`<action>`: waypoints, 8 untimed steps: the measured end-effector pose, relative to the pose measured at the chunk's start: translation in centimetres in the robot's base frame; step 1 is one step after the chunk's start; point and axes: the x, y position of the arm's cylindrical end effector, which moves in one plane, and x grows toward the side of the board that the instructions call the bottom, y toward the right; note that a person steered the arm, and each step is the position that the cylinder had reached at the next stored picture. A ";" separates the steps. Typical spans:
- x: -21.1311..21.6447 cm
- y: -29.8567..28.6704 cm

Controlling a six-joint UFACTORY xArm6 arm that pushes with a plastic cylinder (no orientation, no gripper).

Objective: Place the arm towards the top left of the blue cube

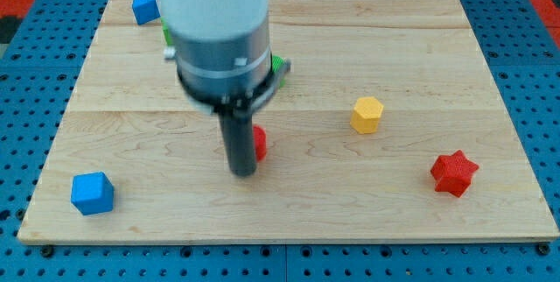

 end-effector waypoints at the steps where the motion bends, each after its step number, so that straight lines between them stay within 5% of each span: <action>1: -2.6 0.1; 2: -3.0 -1.8; 3: -6.9 4.1; 4: -6.4 4.0; 5: -2.8 -4.1; 6: -4.1 -16.6; 7: -0.3 -23.9; 8: 8.4 -24.5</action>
